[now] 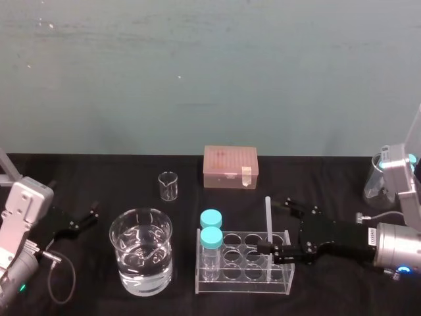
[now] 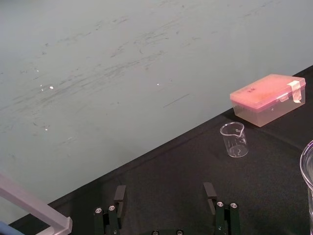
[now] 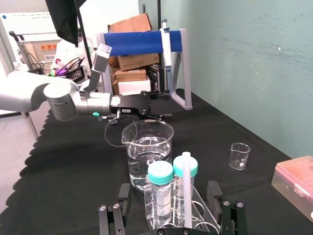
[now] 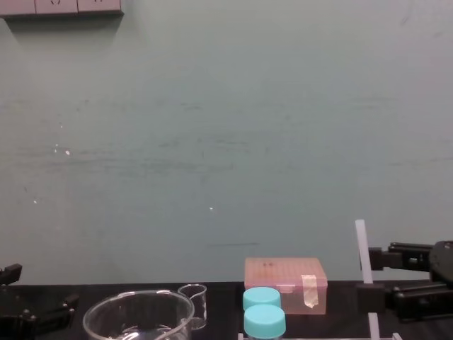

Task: Pick up the stirring rod with one hand, then place it down.

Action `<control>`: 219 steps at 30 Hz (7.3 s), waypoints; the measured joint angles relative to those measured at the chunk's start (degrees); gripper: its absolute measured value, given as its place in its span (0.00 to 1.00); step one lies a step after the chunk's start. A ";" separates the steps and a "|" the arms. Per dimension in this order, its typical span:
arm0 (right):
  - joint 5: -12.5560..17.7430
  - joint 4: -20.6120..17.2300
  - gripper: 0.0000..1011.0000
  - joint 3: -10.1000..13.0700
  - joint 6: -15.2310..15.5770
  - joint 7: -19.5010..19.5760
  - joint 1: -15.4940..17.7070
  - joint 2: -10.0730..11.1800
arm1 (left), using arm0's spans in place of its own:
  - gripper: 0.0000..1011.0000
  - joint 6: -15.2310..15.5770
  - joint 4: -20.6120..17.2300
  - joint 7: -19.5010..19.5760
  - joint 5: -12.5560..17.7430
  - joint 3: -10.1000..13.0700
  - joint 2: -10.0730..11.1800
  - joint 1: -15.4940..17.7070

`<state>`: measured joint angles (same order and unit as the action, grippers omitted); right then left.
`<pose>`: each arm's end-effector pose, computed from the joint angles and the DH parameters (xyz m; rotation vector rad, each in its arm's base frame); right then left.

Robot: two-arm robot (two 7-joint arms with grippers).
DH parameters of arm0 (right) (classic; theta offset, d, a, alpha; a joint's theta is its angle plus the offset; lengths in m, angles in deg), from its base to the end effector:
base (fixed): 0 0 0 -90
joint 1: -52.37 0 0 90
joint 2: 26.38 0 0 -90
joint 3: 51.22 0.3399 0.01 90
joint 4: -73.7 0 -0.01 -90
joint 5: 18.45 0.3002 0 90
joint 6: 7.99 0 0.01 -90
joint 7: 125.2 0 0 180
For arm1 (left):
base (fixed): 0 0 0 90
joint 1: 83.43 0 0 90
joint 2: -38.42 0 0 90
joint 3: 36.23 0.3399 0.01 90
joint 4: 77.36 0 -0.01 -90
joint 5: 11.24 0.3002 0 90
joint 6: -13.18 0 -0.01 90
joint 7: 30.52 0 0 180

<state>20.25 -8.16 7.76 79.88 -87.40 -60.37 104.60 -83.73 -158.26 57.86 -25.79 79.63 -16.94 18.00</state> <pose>0.4056 -0.1353 -0.2676 -0.1335 -0.0217 -0.3542 0.3581 0.1133 -0.3409 0.3043 -0.2850 1.2480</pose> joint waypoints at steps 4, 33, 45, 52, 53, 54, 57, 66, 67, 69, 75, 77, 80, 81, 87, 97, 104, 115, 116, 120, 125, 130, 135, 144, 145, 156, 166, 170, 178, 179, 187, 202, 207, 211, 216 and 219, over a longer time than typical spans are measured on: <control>-0.51 0.91 0.99 -0.45 -0.51 0.30 -0.63 -0.63 | 0.99 0.00 0.00 0.00 0.00 0.00 0.00 0.00; -2.18 5.51 0.99 -1.08 -2.96 0.91 -1.87 -3.58 | 0.99 0.00 0.00 0.00 0.00 0.00 0.00 0.00; -2.16 5.51 0.99 -1.07 -2.94 0.85 -1.85 -3.54 | 0.99 0.00 0.00 0.00 0.00 0.00 0.00 0.00; -2.12 5.48 0.95 -1.07 -2.91 0.81 -1.85 -3.50 | 0.99 0.00 0.00 0.00 0.00 0.00 0.00 0.00; -2.11 5.48 0.94 -1.07 -2.90 0.81 -1.85 -3.50 | 0.99 0.00 0.00 0.00 0.00 0.00 0.00 0.00; -2.11 5.48 0.92 -1.06 -2.90 0.80 -1.85 -3.49 | 0.99 0.00 0.00 0.00 0.00 0.00 0.00 0.00; -2.10 5.47 0.85 -1.07 -2.88 0.80 -1.85 -3.48 | 0.99 0.00 0.00 0.00 0.00 0.00 0.00 0.00; -2.09 5.41 0.57 -1.06 -2.83 0.80 -1.85 -3.48 | 0.99 0.00 0.00 0.00 0.00 0.00 0.00 0.00; -2.09 5.41 0.55 -1.07 -2.84 0.80 -1.85 -3.48 | 0.99 0.00 0.00 0.00 0.00 0.00 0.00 0.00; -2.09 5.41 0.47 -1.07 -2.83 0.80 -1.85 -3.48 | 0.99 0.00 0.00 0.00 0.00 0.00 0.00 0.00; -2.09 5.41 0.27 -1.07 -2.83 0.80 -1.85 -3.48 | 0.99 0.00 0.00 0.00 0.00 0.00 0.00 0.00; -2.09 5.41 0.23 -1.07 -2.83 0.80 -1.85 -3.48 | 0.99 0.00 0.00 0.00 0.00 0.00 0.00 0.00; -2.09 5.41 0.12 -1.07 -2.84 0.80 -1.85 -3.48 | 0.99 0.00 0.00 0.00 0.00 0.00 0.00 0.00; -2.09 5.41 0.12 -1.07 -2.83 0.80 -1.85 -3.48 | 0.99 0.00 0.00 0.00 0.00 0.00 0.00 0.00; -2.09 5.41 0.07 -1.07 -2.84 0.80 -1.85 -3.48 | 0.99 0.00 0.00 0.00 0.00 0.00 0.00 0.00; -1.79 5.20 0.07 -0.47 -3.21 1.28 -1.40 -3.48 | 0.99 0.00 0.00 0.00 0.00 0.00 0.00 0.00; -0.91 2.91 0.07 1.55 -3.71 3.02 -0.06 -2.93 | 0.99 0.00 0.00 0.00 0.00 0.00 0.00 0.00; 2.52 -3.53 0.07 5.49 -1.17 6.78 1.86 -1.47 | 0.99 0.00 0.00 0.00 0.00 0.00 0.00 0.00; 3.02 -4.39 0.07 6.04 -0.53 7.63 2.03 -1.30 | 0.99 0.00 0.00 0.00 0.00 0.00 0.00 0.00; 3.85 -6.12 0.07 7.47 0.76 10.37 2.33 -1.06 | 0.99 0.00 0.00 0.00 0.00 0.00 0.00 0.00; 4.03 -6.96 0.07 9.09 1.35 14.24 2.64 -1.49 | 0.99 0.00 0.00 0.00 0.00 0.00 0.00 0.00; 2.62 -5.41 0.07 10.43 1.22 19.70 2.39 -3.83 | 0.99 0.00 0.00 0.00 0.00 0.00 0.00 0.00; 0.02 -2.10 0.07 10.76 0.43 23.90 1.02 -6.75 | 0.99 0.00 0.00 0.00 0.00 0.00 0.00 0.00; -4.91 3.78 0.07 10.65 -1.19 28.99 -1.39 -11.30 | 0.99 0.00 0.00 0.00 0.00 0.00 0.00 0.00; -5.45 4.16 0.07 10.64 -1.37 29.37 -1.53 -11.69 | 0.99 0.00 0.00 0.00 0.00 0.00 0.00 0.00; -8.04 5.55 0.07 11.64 -1.87 30.69 -1.42 -13.17 | 0.99 0.00 0.00 0.00 0.00 0.00 0.00 0.00; -9.22 5.97 0.07 12.62 -1.72 30.52 -1.22 -13.85 | 0.99 0.00 0.00 0.00 0.00 0.00 0.00 0.00; -9.21 5.97 0.07 12.58 -1.71 30.47 -1.20 -13.82 | 0.99 0.00 0.00 0.00 0.00 0.00 0.00 0.00; -9.11 5.95 0.07 12.49 -1.67 30.41 -1.20 -13.76 | 0.99 0.00 0.00 0.00 0.00 0.00 0.00 0.00; -9.10 5.95 0.07 12.49 -1.66 30.40 -1.20 -13.76 | 0.99 0.00 0.00 0.00 0.00 0.00 0.00 0.00; -9.04 5.92 0.07 12.44 -1.65 30.35 -1.20 -13.73 | 0.99 0.00 0.00 0.00 0.00 0.00 0.00 0.00; -8.97 5.86 0.07 12.39 -1.66 30.32 -1.20 -13.68 | 0.99 0.00 0.00 0.00 0.00 0.00 0.00 0.00; -8.94 5.86 0.07 12.39 -1.66 30.33 -1.20 -13.68 | 0.99 0.00 0.00 0.00 0.00 0.00 0.00 0.00; -8.93 5.86 0.07 12.39 -1.66 30.33 -1.20 -13.68 | 0.99 0.00 0.00 0.00 0.00 0.00 0.00 0.00; -8.94 5.86 0.07 12.39 -1.66 30.33 -1.20 -13.68 | 0.99 0.00 0.00 0.00 0.00 0.00 0.00 0.00; -8.94 5.86 0.07 12.39 -1.66 30.33 -1.20 -13.68 | 0.99 0.00 0.00 0.00 0.00 0.00 0.00 0.00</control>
<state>11.32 -2.30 20.15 78.22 -57.06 -61.56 90.92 -83.73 -158.26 57.86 -25.79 79.63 -16.93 18.00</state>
